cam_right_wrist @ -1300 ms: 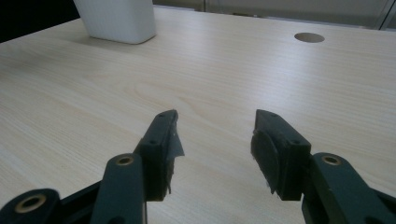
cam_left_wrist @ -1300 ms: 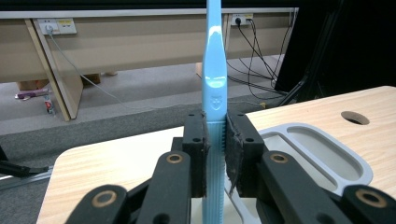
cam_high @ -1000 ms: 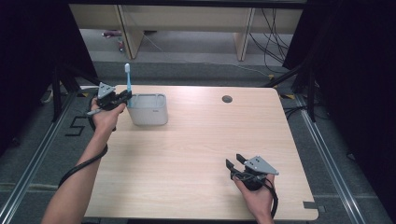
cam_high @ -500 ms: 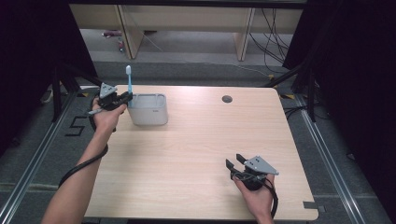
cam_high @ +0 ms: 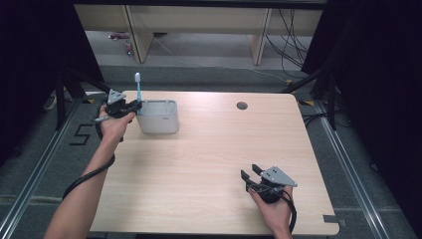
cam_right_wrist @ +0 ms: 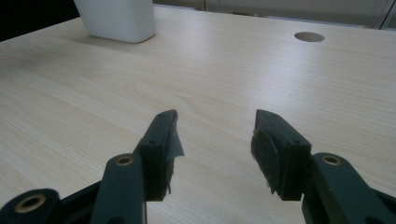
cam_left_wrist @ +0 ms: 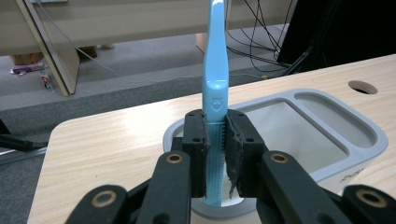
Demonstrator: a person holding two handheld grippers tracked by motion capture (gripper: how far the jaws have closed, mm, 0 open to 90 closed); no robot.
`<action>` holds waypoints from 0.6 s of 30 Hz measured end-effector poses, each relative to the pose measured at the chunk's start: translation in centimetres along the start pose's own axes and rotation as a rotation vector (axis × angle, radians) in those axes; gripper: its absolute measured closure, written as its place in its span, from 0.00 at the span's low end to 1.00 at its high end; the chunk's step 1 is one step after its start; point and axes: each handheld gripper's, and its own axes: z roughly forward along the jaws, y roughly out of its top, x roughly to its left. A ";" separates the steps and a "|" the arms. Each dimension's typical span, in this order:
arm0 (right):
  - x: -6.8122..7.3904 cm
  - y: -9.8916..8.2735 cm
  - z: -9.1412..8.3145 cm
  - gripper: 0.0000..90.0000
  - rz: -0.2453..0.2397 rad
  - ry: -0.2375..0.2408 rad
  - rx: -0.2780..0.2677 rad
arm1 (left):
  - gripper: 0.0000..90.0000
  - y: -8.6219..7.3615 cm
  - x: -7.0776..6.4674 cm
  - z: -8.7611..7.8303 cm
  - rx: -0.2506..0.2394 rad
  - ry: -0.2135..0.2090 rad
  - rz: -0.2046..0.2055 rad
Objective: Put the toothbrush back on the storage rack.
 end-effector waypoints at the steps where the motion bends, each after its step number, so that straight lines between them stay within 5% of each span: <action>1: 0.0 0.0 0.1 0.56 0.005 0.005 -0.008 | 0.87 0.0 0.0 0.0 0.005 0.000 0.001; 18: 0.2 -0.1 0.0 0.56 0.018 0.017 0.012 | 0.87 -0.4 -0.1 0.4 0.049 -0.004 0.004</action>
